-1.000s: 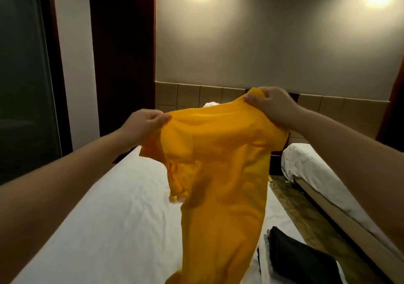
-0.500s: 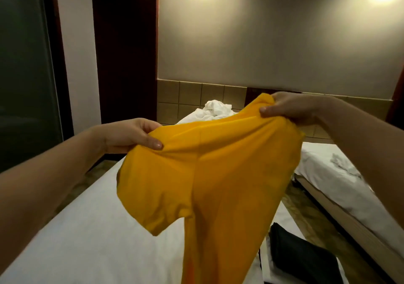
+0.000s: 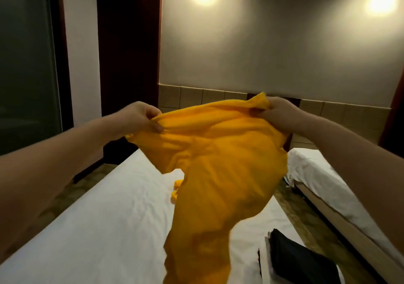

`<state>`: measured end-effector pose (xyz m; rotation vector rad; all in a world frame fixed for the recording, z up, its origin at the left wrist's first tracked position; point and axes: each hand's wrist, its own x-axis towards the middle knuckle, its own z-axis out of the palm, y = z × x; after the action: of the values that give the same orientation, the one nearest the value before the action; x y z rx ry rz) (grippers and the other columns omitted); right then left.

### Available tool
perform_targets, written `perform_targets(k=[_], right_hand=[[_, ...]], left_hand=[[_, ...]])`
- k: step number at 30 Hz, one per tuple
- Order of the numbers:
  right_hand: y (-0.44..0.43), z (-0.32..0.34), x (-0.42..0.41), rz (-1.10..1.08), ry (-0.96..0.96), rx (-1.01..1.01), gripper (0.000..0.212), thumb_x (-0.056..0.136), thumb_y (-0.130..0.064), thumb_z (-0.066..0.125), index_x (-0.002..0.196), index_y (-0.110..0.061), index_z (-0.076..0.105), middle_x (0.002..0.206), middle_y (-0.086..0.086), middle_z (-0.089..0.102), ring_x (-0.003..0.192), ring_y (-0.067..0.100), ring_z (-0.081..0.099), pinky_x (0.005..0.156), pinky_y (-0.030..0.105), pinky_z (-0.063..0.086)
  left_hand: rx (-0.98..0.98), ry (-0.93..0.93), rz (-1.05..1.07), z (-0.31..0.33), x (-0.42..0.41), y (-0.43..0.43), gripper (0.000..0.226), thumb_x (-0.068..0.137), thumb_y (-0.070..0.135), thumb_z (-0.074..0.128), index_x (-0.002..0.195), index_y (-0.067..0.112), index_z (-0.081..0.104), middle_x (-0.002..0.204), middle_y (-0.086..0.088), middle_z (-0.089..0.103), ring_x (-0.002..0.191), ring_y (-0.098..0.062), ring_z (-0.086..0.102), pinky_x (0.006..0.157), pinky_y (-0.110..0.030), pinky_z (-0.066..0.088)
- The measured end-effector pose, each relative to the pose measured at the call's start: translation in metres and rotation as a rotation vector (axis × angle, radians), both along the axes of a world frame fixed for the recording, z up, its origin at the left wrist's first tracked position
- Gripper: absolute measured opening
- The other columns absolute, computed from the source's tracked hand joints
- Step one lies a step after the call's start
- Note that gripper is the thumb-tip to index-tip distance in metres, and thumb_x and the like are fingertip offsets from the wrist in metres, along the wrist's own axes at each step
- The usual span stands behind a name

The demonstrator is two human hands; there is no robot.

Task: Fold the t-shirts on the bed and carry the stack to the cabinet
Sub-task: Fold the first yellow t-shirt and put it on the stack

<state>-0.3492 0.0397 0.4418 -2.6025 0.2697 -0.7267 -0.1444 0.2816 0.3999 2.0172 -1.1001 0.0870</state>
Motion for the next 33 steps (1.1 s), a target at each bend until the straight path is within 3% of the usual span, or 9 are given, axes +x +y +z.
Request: perform_targets(k=[3,7,10,15,20,22,25,27,33], right_hand=[[0.000,0.009,-0.008,0.107,0.084,0.153,0.002,0.088,-0.029,0.057,0.090,-0.030,0.056,0.089,-0.006,0.060,0.081,0.010,0.059,0.073,0.029,0.050],[-0.004,0.016,-0.017,0.199,0.385,0.269,0.083,0.030,-0.064,0.084,0.101,-0.028,0.059,0.094,-0.010,0.072,0.085,0.015,0.070,0.068,0.027,0.058],[-0.004,0.015,-0.022,0.225,0.555,0.214,0.101,0.014,-0.063,0.086,0.104,-0.028,0.058,0.104,-0.007,0.067,0.091,0.018,0.067,0.063,0.024,0.057],[-0.002,0.027,-0.023,0.227,0.423,0.258,0.092,0.027,-0.059,0.088,0.109,-0.028,0.061,0.108,-0.006,0.070,0.095,0.019,0.068,0.080,0.036,0.057],[0.003,0.022,0.000,0.088,0.185,0.153,0.025,0.077,-0.026,0.068,0.101,-0.025,0.061,0.098,-0.003,0.063,0.089,0.018,0.061,0.085,0.040,0.048],[-0.003,0.012,0.020,0.038,0.195,0.143,0.028,0.082,-0.023,0.067,0.110,-0.022,0.060,0.106,0.003,0.061,0.094,0.023,0.058,0.088,0.041,0.047],[-0.022,-0.017,0.069,-0.106,0.313,0.028,0.031,0.087,-0.028,0.063,0.116,-0.017,0.059,0.112,0.007,0.057,0.099,0.024,0.054,0.082,0.035,0.045],[-0.038,-0.038,0.102,-0.202,0.304,-0.054,0.033,0.092,-0.030,0.057,0.120,-0.014,0.059,0.115,0.011,0.057,0.104,0.027,0.054,0.081,0.032,0.042],[-0.091,-0.034,0.175,-0.350,-0.015,-0.311,0.031,0.100,-0.031,0.039,0.116,-0.015,0.060,0.110,0.008,0.059,0.095,0.027,0.056,0.077,0.036,0.046]], left_hand=[[0.018,0.041,-0.077,0.006,-0.004,0.010,0.009,0.084,0.014,0.063,0.084,0.022,0.060,0.093,0.001,0.057,0.088,-0.018,0.055,0.086,-0.042,0.045],[0.044,0.107,-0.202,0.008,-0.005,0.029,0.023,0.073,0.030,0.075,0.087,0.019,0.061,0.092,-0.003,0.062,0.092,-0.025,0.060,0.082,-0.041,0.052],[0.122,0.179,-0.385,0.007,-0.006,0.044,0.068,0.036,0.064,0.083,0.086,0.021,0.067,0.084,0.005,0.067,0.083,-0.016,0.066,0.063,-0.024,0.054],[0.123,0.265,-0.508,0.008,-0.003,0.059,0.057,0.031,0.061,0.085,0.078,0.033,0.072,0.086,0.007,0.068,0.082,-0.014,0.067,0.063,-0.023,0.055],[0.059,0.289,-0.412,0.001,0.015,0.049,0.062,0.028,0.064,0.083,0.080,0.035,0.068,0.088,0.010,0.066,0.081,-0.012,0.065,0.062,-0.025,0.053],[0.076,0.279,-0.293,-0.010,0.031,0.036,0.061,0.033,0.062,0.083,0.084,0.032,0.065,0.092,0.006,0.065,0.086,-0.016,0.064,0.068,-0.029,0.053],[0.136,0.144,-0.049,-0.039,0.064,-0.003,0.012,0.080,0.023,0.069,0.084,0.023,0.057,0.097,-0.007,0.057,0.098,-0.031,0.056,0.084,-0.044,0.050],[0.125,0.003,0.154,-0.060,0.092,-0.033,0.016,0.088,0.005,0.056,0.085,0.019,0.051,0.099,-0.012,0.053,0.093,-0.032,0.052,0.076,-0.036,0.047],[0.084,-0.253,0.431,-0.053,0.150,-0.113,0.024,0.096,0.022,0.049,0.115,0.012,0.059,0.115,-0.012,0.056,0.100,-0.030,0.053,0.083,-0.037,0.044]])
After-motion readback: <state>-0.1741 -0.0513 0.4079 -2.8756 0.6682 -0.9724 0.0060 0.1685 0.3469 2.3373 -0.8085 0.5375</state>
